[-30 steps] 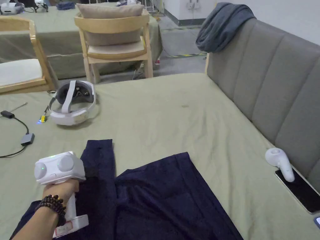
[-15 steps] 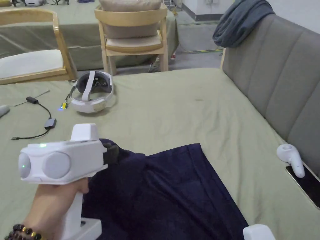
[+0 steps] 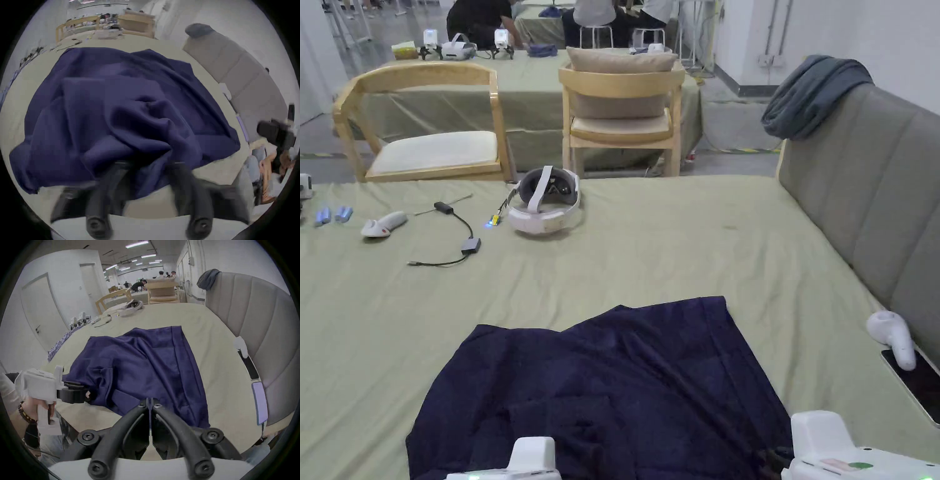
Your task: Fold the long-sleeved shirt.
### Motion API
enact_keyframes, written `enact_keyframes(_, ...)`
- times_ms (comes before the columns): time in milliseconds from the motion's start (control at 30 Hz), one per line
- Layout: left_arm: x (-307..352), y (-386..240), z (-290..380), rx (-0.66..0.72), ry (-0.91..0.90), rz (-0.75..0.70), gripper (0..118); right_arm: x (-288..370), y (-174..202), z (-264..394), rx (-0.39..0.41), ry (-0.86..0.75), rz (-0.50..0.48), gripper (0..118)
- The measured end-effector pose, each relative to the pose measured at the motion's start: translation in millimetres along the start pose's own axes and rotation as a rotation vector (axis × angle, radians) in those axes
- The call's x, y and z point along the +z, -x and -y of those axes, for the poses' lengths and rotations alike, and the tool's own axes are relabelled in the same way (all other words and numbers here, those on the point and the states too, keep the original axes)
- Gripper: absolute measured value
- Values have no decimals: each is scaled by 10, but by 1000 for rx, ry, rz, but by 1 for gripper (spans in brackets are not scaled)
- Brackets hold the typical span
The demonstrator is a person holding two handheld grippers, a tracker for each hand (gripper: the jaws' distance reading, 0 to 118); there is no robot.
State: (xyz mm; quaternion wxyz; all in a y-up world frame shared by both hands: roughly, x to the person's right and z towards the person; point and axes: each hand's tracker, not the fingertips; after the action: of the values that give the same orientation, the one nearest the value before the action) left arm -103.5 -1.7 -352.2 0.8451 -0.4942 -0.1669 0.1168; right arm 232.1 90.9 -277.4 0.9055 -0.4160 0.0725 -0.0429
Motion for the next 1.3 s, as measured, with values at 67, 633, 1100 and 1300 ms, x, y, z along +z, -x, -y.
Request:
enact_keyframes(67,290,-80,-10,54,-65,-4,108,77,11,47,14,-5,-3,1)
enact_keyframes(633,554,1254,-2073,153,-253,-329,100,-319,-32,119,24,100,-26,1)
enact_keyframes(1100,-594,1163,-2070,-30,-28,-435,40,-740,-173,-430,42,152,11,1)
enact_keyframes(1300,-172,985,-1959,-90,-104,-296,6,-1249,-493,-1678,73,40,-12,1)
